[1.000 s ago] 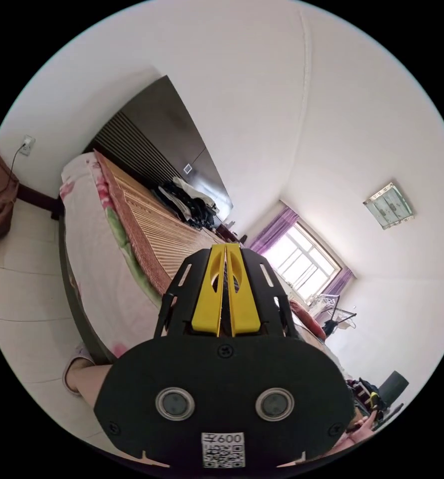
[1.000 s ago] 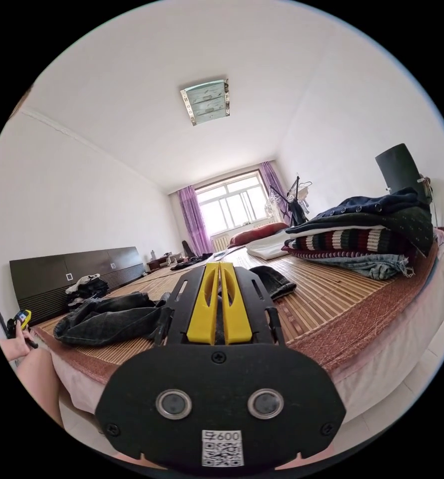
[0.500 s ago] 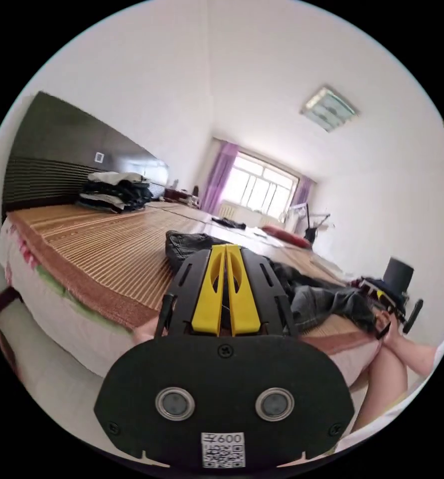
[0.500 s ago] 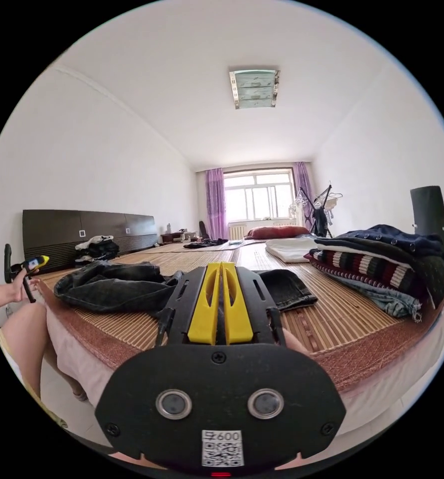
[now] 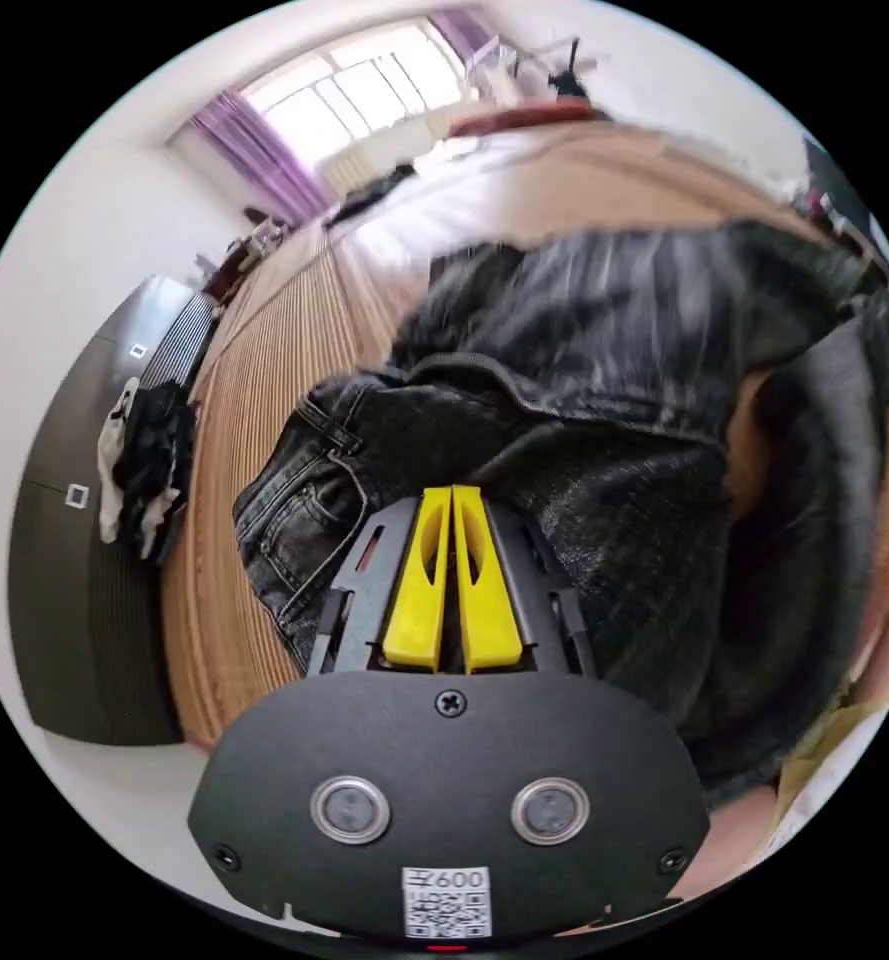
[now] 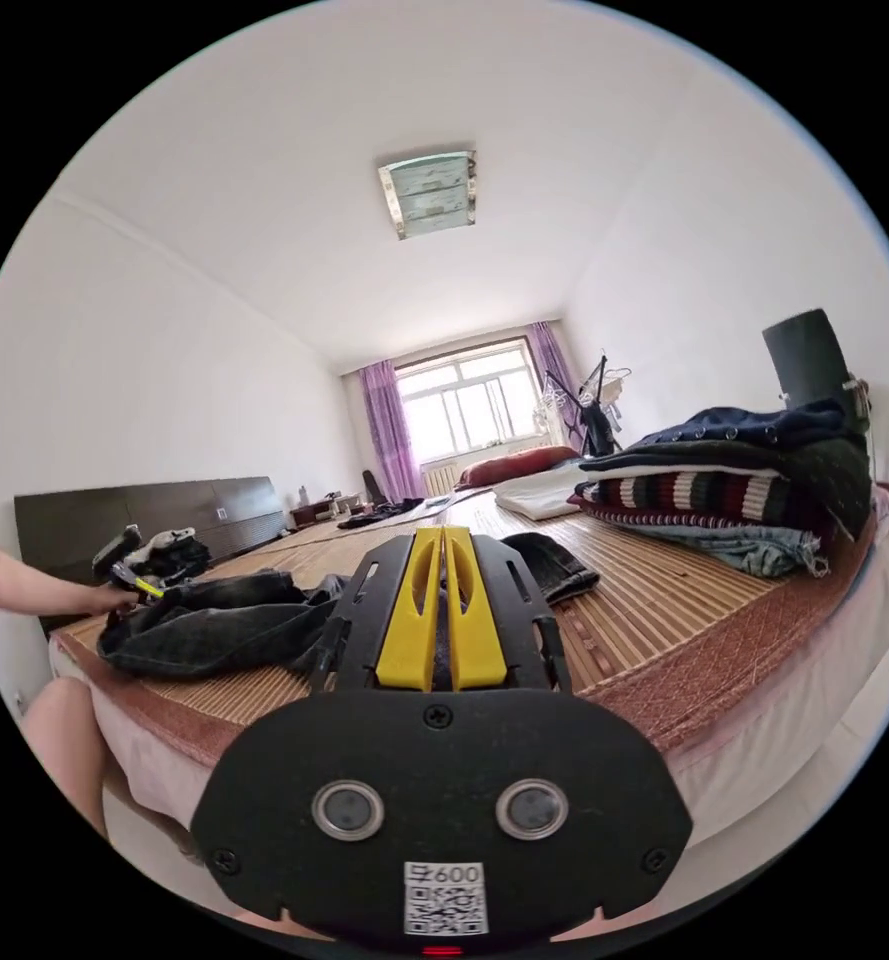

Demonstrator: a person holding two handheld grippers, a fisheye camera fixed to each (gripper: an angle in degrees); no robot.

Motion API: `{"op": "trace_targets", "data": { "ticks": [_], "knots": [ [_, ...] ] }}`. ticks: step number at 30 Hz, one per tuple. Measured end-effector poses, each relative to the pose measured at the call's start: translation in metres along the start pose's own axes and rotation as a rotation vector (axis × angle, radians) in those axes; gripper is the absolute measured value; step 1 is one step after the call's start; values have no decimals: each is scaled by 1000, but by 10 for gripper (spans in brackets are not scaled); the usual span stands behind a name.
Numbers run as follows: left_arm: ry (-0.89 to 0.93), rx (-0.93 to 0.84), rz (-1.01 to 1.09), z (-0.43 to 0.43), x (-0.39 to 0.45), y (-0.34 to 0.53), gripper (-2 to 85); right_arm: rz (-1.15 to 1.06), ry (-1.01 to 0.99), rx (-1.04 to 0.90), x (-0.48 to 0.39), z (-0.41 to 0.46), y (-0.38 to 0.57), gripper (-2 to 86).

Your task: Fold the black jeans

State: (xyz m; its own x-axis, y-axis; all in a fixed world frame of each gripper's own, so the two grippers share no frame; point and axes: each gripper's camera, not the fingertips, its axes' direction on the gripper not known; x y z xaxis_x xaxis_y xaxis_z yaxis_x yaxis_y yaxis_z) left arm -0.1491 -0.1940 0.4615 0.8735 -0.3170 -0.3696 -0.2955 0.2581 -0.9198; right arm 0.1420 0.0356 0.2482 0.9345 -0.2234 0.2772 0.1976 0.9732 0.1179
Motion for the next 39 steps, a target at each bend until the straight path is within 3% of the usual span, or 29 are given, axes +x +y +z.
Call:
{"op": "trace_targets", "data": {
  "ticks": [2,4,8,19,22,28,31,35,37,39],
  "knots": [
    [-214,6,19,-4,33,2,5,-60,-1,-97,-14,14,-7,-8],
    [-304,-52,-6,-4,41,-6,3,-159,-31,-220,-33,35,-13,-8],
    [-223,-200,-292,-4,-18,0,2,-240,-75,-472,-48,73,-3,-8],
    [-283,-239,-667,-30,-89,120,2,-176,-81,-588,-40,91,-7,-8],
    [-375,-204,-635,-38,-62,131,1,-201,-65,-578,-44,87,-6,-6],
    [-545,-298,-274,-21,-10,98,-1,-192,-212,-537,-31,70,-30,54],
    [-531,-292,-302,-22,-11,95,-2,-203,-100,-484,-24,61,-50,109],
    [-537,-280,-308,-22,-8,94,-2,-193,-71,-722,-7,84,-54,129],
    [-541,-272,-312,-22,-7,95,-2,-245,-227,-861,-7,95,-28,125],
    [-547,-264,-316,-21,-6,96,-2,-308,-179,-812,-14,84,-19,117]
  ]
}}
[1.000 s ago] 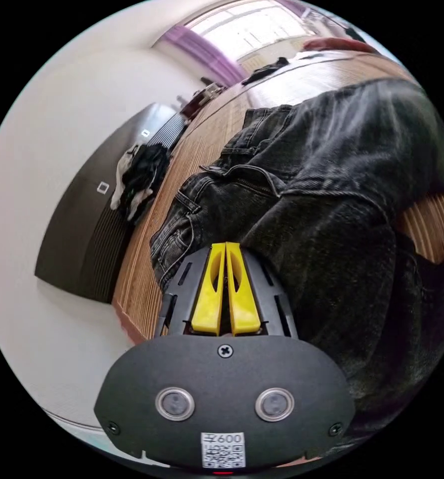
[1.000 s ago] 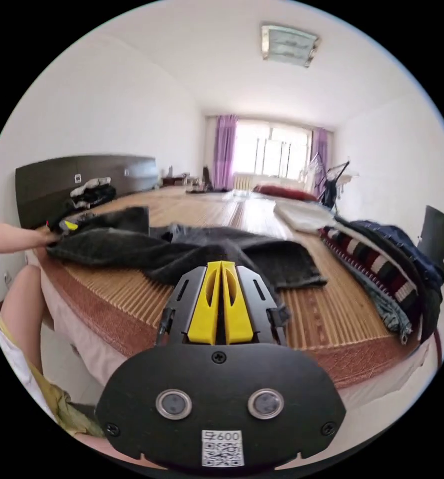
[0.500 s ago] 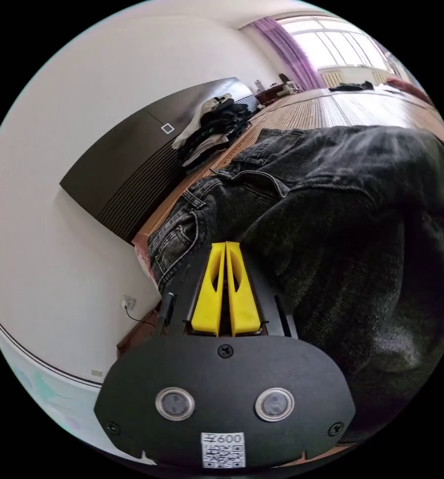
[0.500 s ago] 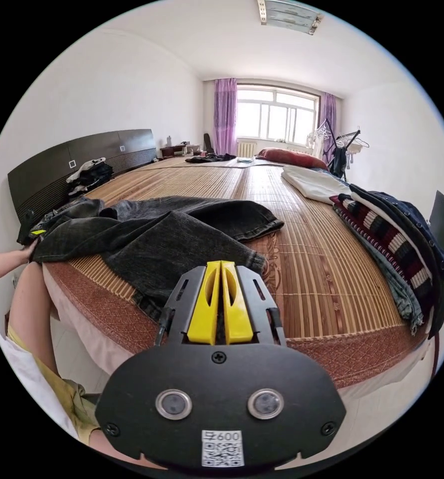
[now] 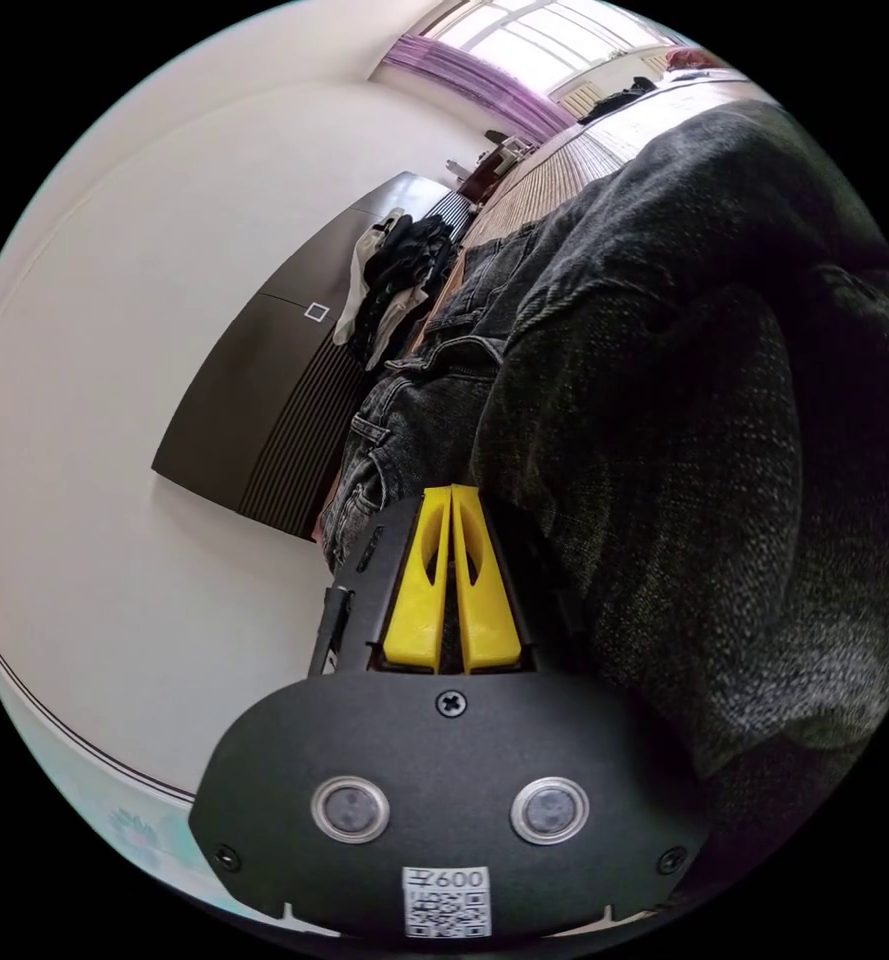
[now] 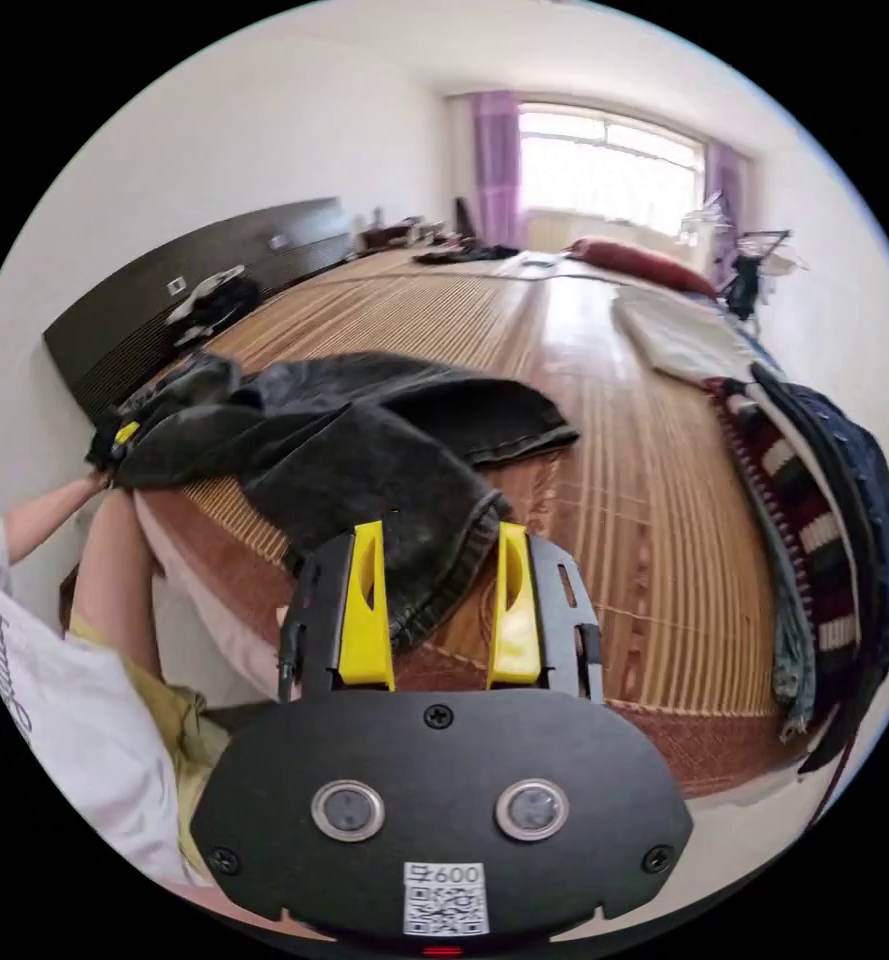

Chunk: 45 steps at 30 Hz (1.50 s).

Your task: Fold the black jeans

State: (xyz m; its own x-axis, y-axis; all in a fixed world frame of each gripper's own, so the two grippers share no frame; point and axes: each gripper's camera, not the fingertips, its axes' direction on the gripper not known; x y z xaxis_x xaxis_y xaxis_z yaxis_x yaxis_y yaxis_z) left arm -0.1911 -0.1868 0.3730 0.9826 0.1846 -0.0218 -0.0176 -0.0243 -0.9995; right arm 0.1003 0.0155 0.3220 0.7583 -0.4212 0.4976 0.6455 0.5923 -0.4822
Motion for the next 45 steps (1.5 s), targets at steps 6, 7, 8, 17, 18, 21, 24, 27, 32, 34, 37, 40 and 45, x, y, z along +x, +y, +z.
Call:
{"op": "trace_targets", "data": {
  "ticks": [6,7,8,17,18,21,24,27,32,34,37,40,45],
  "knots": [
    [-2,6,2,4,-2,1,-2,-213,37,-16,-40,-24,13,-2],
    [-2,8,1,5,-3,2,-2,-262,66,107,-45,-58,17,-4],
    [-3,10,1,6,-3,2,-2,-293,85,180,-49,-78,20,-6],
    [-14,35,-22,16,-12,11,-1,-460,576,694,-60,-247,154,-7],
    [-14,36,-22,17,-13,11,-1,-324,677,668,-41,-246,174,-8],
    [-21,37,-9,23,-17,12,-1,-124,557,653,-21,-259,217,-8],
    [-27,29,19,26,-20,11,0,-109,322,699,-40,-254,232,-8],
    [-49,-11,188,28,-22,3,2,-39,115,656,-72,-235,205,-8],
    [106,51,9,-15,-79,-9,5,-180,-166,56,-171,-151,129,-8],
    [220,166,-59,-45,-97,-9,6,-328,91,-166,-220,-109,129,-8],
    [440,186,155,-64,-75,-20,5,-435,428,-358,-233,-72,133,-8],
    [279,137,292,-46,-29,-22,4,-475,408,-408,-237,-57,121,-8],
    [312,159,111,-20,-38,-18,1,-518,374,-457,-251,-53,94,-8]
  ]
}}
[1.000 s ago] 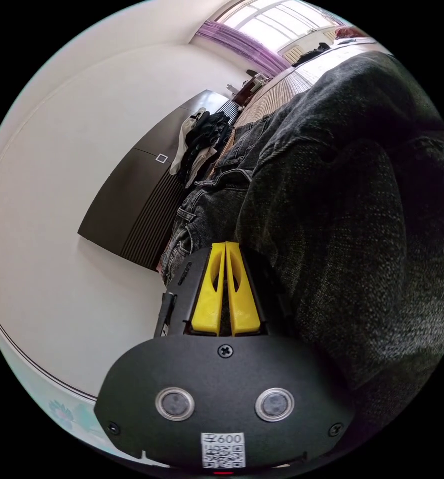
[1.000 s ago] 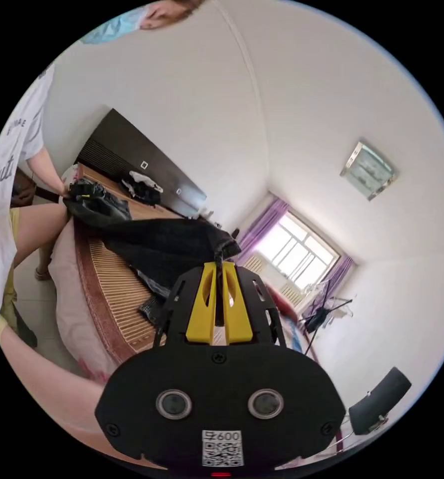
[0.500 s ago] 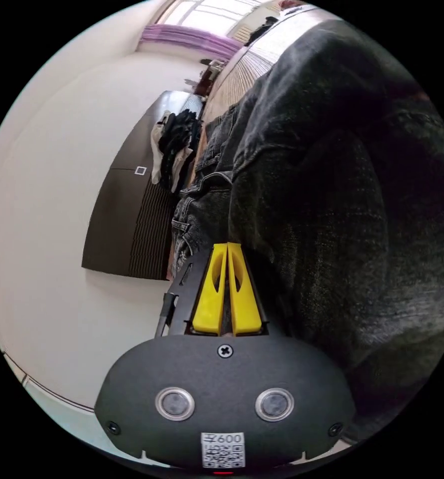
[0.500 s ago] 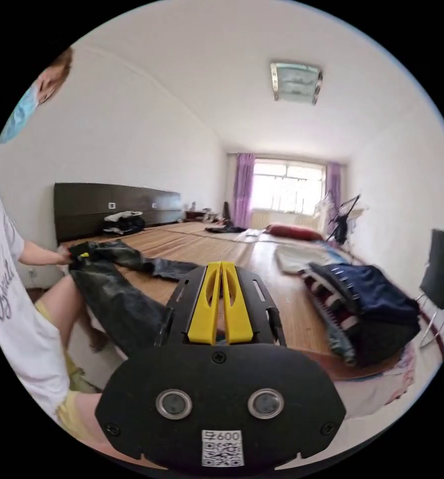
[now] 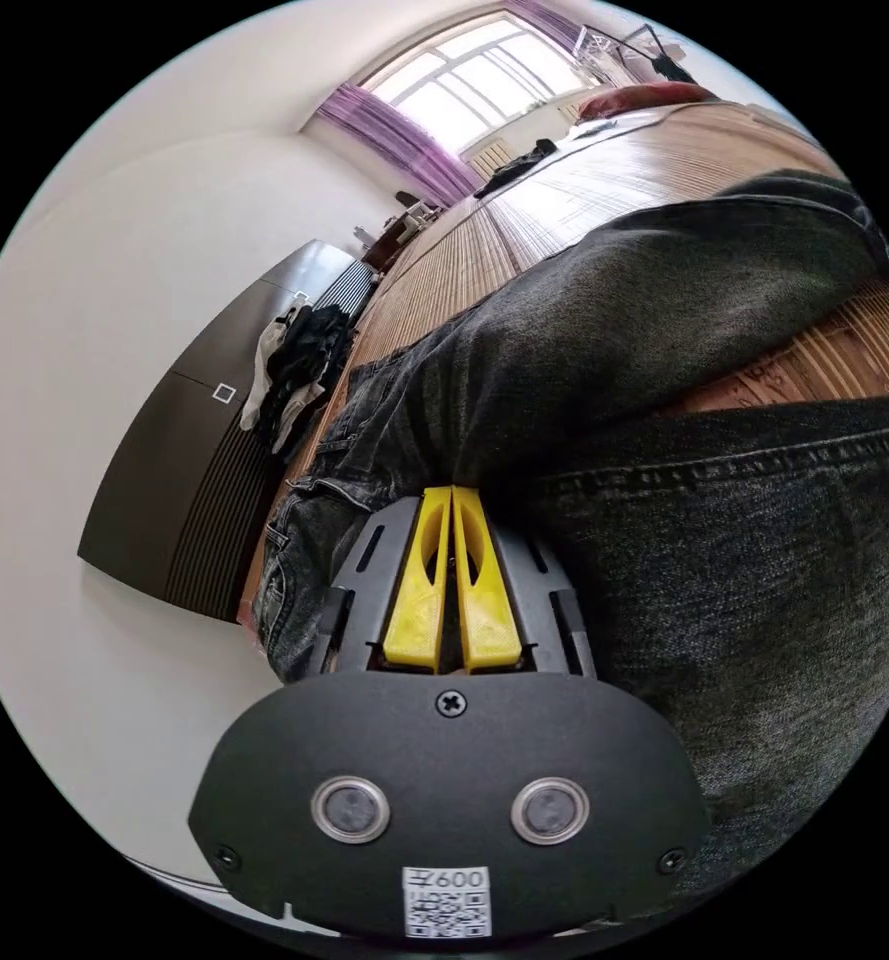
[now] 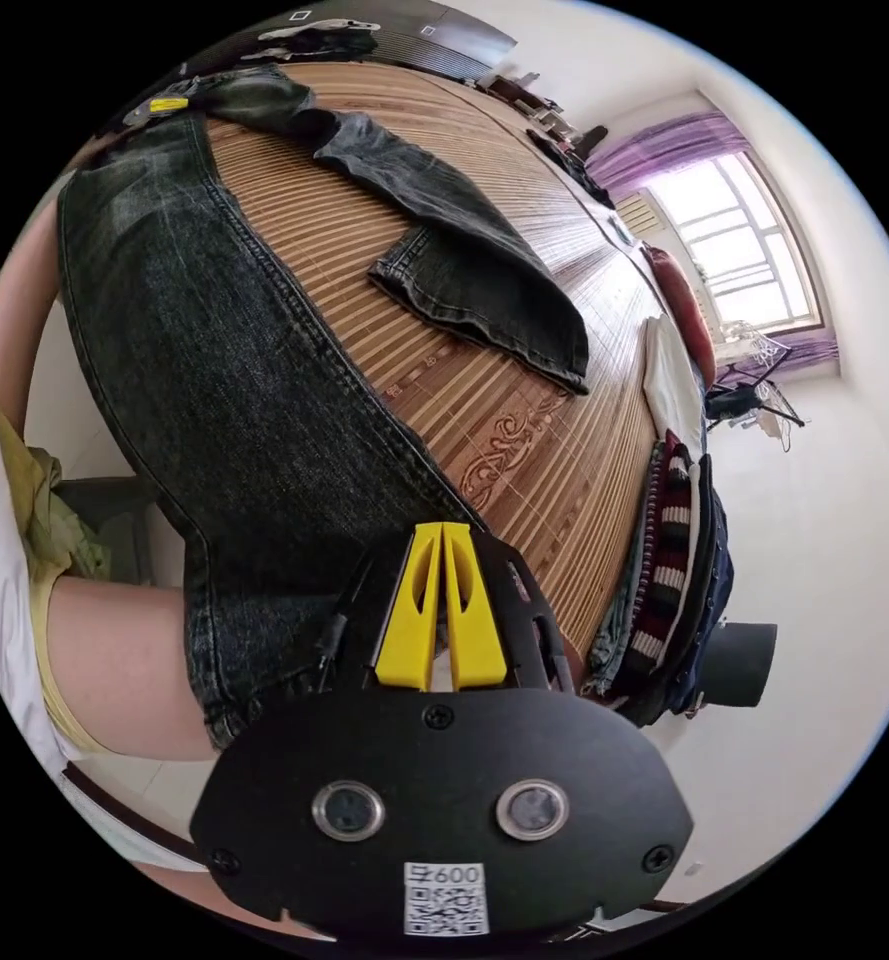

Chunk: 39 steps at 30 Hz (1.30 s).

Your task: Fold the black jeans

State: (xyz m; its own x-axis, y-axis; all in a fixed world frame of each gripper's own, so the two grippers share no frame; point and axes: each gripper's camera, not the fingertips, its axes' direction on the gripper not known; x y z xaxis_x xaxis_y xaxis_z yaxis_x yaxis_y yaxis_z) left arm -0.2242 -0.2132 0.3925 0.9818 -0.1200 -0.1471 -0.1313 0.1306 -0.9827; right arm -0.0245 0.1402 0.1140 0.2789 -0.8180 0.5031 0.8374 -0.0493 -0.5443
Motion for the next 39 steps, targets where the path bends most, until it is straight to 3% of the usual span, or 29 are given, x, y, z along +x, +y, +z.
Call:
{"op": "trace_targets", "data": {
  "ticks": [6,13,15,17,19,21,25,30,35,39],
  "knots": [
    [31,-16,34,17,-18,-10,0,-254,234,-43,-42,4,-39,-8],
    [46,-39,-12,36,-28,-28,0,124,29,38,27,-15,-72,-8],
    [15,-29,-7,35,-22,-24,0,106,-11,-4,30,-29,-78,-8],
    [-54,4,13,28,-9,-13,1,93,-28,94,30,-66,-76,-6],
    [-108,7,41,26,3,-8,0,241,-70,390,47,-123,-56,-1],
    [-118,7,45,25,6,-4,0,372,-144,494,71,-127,-48,11],
    [-74,4,29,21,0,4,0,409,-241,194,120,-50,-76,82],
    [-53,4,22,14,-2,17,0,565,-300,157,143,-9,-69,117],
    [-104,7,46,6,9,29,0,355,-167,152,95,-44,-74,47],
    [-58,6,25,0,0,38,1,329,258,384,78,-167,-67,19]
  ]
}}
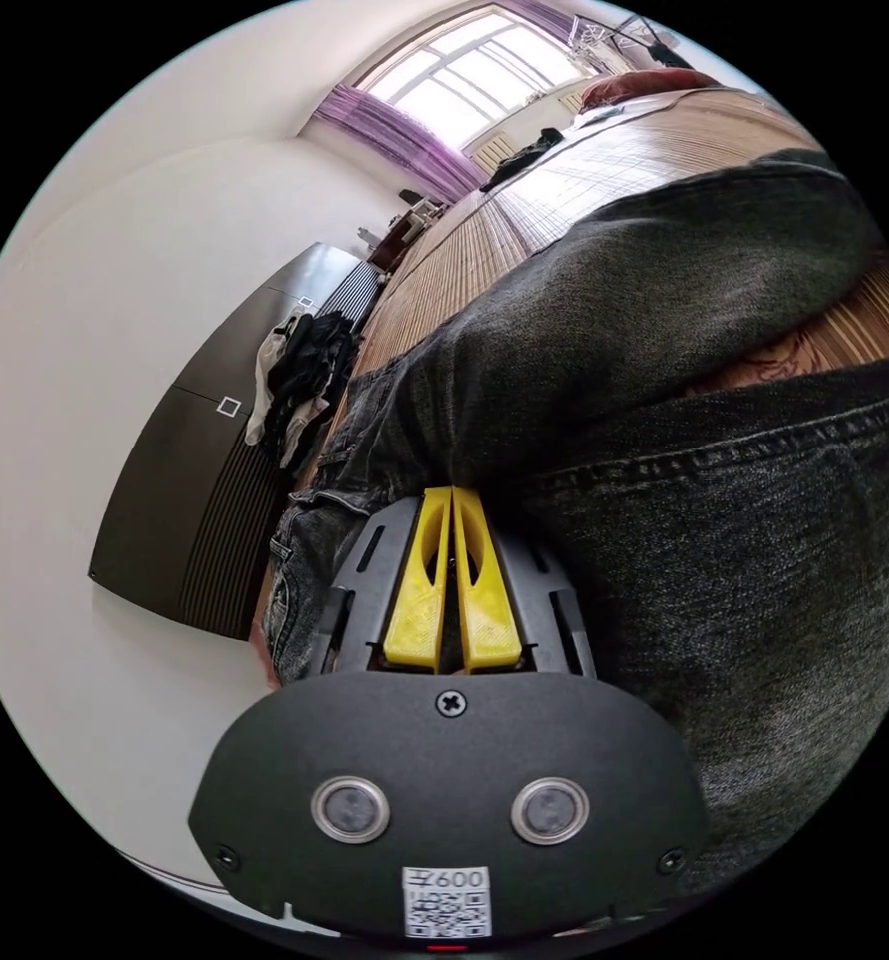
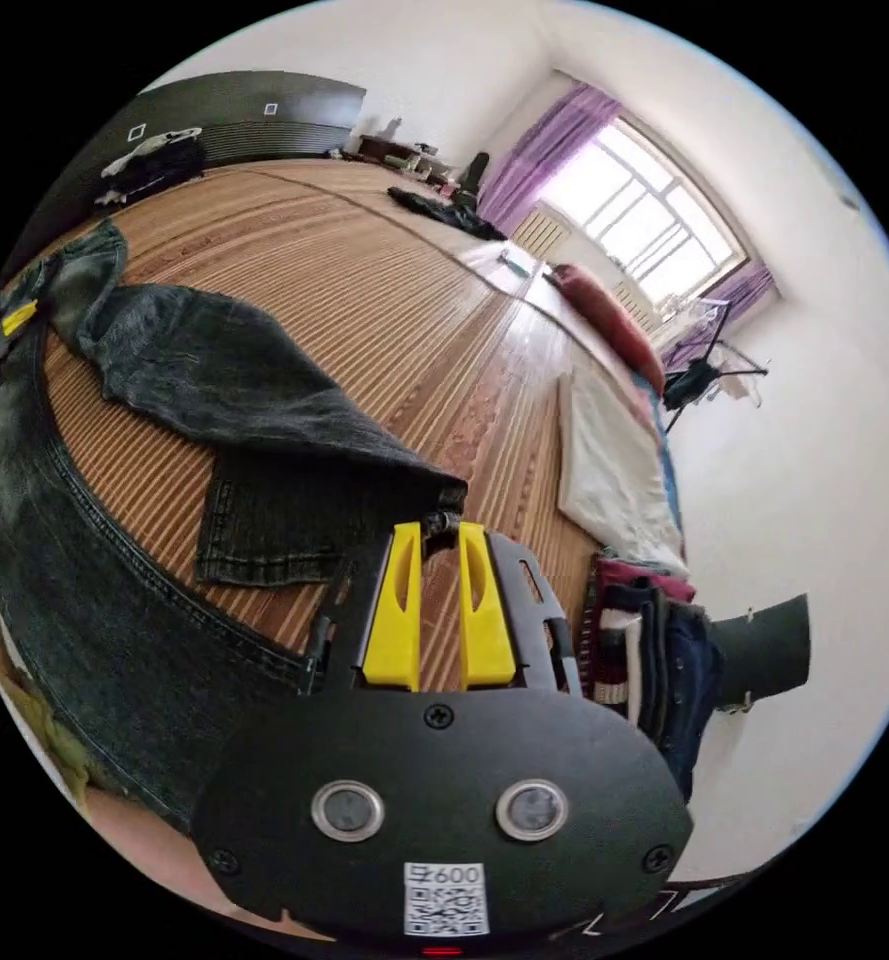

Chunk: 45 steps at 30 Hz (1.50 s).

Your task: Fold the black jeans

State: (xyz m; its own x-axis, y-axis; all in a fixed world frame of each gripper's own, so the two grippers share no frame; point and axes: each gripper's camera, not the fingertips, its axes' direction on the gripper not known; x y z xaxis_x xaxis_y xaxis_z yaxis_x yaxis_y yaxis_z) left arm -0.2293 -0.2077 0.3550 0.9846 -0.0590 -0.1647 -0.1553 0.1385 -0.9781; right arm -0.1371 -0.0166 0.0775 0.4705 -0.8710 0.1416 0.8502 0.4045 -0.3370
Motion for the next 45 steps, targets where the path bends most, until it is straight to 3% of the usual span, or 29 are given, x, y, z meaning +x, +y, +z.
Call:
{"op": "trace_targets", "data": {
  "ticks": [3,8,11,14,15,17,18,19,21,24,28,32,35,38,41,43,45],
  "knots": [
    [30,2,-13,-6,-6,11,1,-44,31,198,20,-97,-26,10],
    [-6,2,6,-15,-1,23,1,-243,-113,232,59,-206,-52,8],
    [-12,1,10,-19,-2,31,1,-293,-330,221,99,-263,-71,7],
    [-3,1,6,-25,-7,40,0,-292,-589,408,149,-321,-75,5],
    [-4,1,7,-27,-9,44,0,-211,-620,424,180,-311,-77,4],
    [-14,1,13,-30,-10,48,0,45,-505,229,230,-238,-87,2],
    [-17,1,16,-31,-10,50,0,207,-479,44,251,-170,-83,0],
    [-22,2,20,-34,-11,53,0,240,-487,-177,250,-108,-72,-4],
    [-18,-1,21,-38,-18,60,1,310,-406,-420,236,-43,-39,-4],
    [25,1,9,-42,-31,67,2,352,-279,-296,202,-37,3,-7],
    [108,-3,-22,-46,-60,78,5,321,-319,-136,174,-52,14,-8],
    [164,-57,-95,-64,-96,74,13,207,-348,-129,149,-44,-3,-3],
    [295,99,-176,-114,-129,68,27,122,-407,-187,123,-18,-20,23],
    [485,298,9,-174,-123,47,92,74,-428,-246,100,18,-32,84],
    [599,296,253,-205,-76,16,131,74,-450,-289,88,58,-35,108],
    [544,318,349,-213,-46,5,121,95,-466,-293,89,89,-32,105],
    [409,366,396,-210,-23,-3,49,142,-472,-297,99,112,-27,102]
  ]
}}
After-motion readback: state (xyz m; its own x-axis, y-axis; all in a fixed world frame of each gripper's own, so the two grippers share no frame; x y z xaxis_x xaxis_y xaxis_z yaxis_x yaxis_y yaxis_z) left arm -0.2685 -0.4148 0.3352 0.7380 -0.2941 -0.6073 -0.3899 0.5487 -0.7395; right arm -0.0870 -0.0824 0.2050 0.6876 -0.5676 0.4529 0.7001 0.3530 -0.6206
